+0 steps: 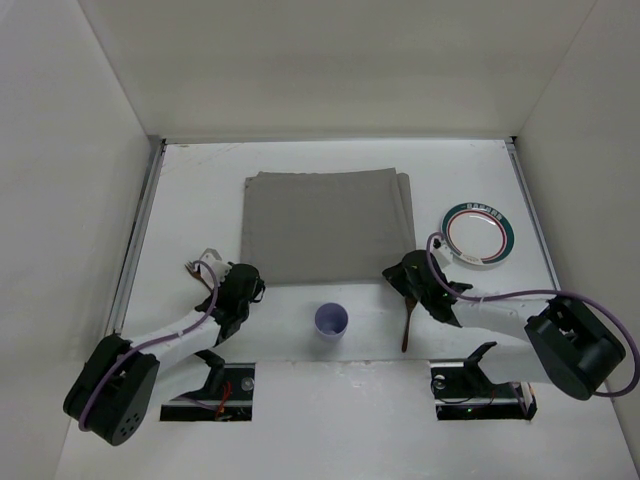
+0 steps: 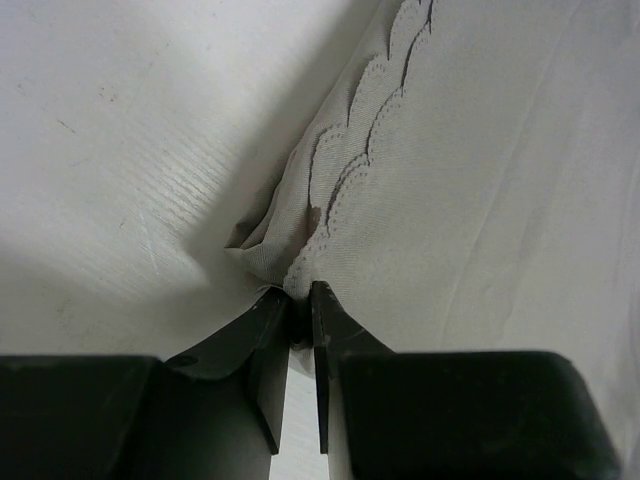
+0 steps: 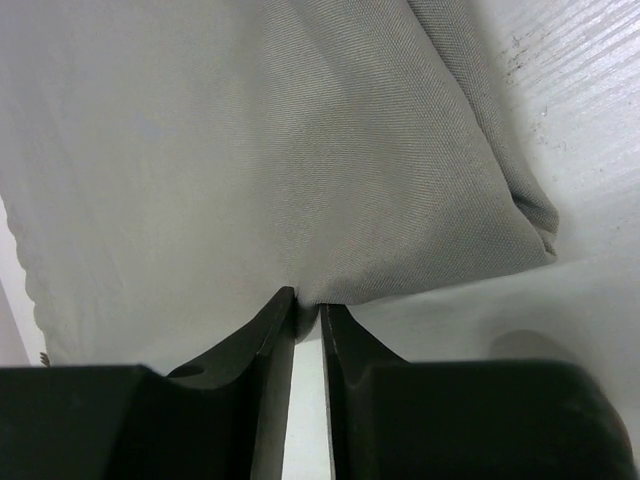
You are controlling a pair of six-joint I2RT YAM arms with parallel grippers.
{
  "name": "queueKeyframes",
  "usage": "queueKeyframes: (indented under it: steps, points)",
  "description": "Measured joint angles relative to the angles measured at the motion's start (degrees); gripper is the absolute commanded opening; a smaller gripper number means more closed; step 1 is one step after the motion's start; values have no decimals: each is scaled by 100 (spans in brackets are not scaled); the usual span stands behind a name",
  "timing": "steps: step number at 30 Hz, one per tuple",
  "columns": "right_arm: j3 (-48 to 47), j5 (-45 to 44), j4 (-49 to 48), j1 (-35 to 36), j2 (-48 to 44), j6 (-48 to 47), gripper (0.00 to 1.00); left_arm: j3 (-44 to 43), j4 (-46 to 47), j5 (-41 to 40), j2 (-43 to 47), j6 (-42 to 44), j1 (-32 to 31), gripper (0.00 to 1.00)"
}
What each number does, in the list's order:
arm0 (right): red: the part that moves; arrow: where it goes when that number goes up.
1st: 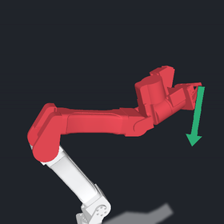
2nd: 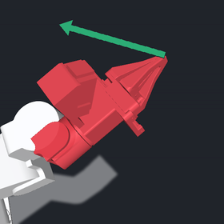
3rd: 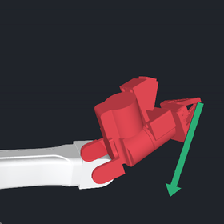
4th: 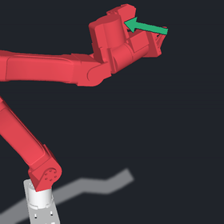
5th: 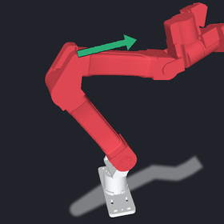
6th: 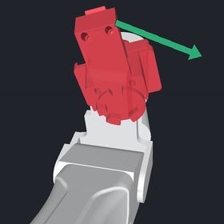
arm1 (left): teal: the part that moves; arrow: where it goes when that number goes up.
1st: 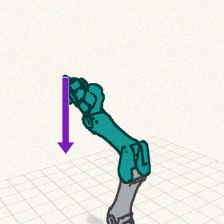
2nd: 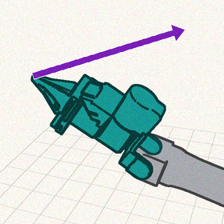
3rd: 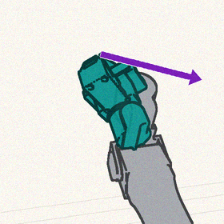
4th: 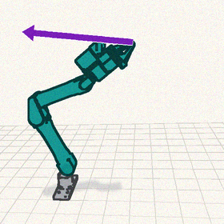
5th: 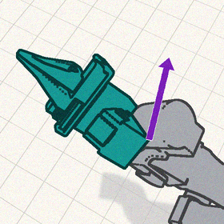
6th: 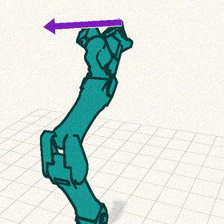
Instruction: Set the dinner table for one person
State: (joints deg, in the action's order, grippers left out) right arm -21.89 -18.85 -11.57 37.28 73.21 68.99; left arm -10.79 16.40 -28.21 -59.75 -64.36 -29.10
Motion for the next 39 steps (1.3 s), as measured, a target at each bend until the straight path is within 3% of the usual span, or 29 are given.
queueKeyframes:
  steps: [6, 9, 15, 22, 25, 28, 30, 32, 39]
  points:
    - [2, 31, 70, 70, -2, -52, 48, 0, -44, -15, -2, 94, 103, 19]
    - [4, 50, 101, 70, -68, -138, 57, 0, -79, -22, 35, 223, 181, 30]
    - [-2, 55, 334, 70, -660, -498, 67, -4, -282, -76, 619, 566, 398, 48]
    - [-358, 33, 841, 85, -1366, -1233, 74, -295, -487, -162, 1351, 1163, 315, 52]
    - [-452, 17, 909, 162, -1700, -1657, 62, -529, -378, -192, 1360, 1456, 103, 44]
    - [-546, 11, 1036, 282, -2039, -2175, 25, -651, -4, -184, 1207, 1786, -98, 23]
    - [-684, 33, 1222, 396, -2225, -2492, 9, -728, 289, -166, 962, 2085, -232, 10]
    - [-935, 90, 1515, 546, -2352, -2774, 6, -833, 555, -127, 673, 2404, -343, 6]
    - [-1655, 15, 2203, 807, -2490, -3143, 11, -1060, 1410, 55, 203, 3150, -358, 6]
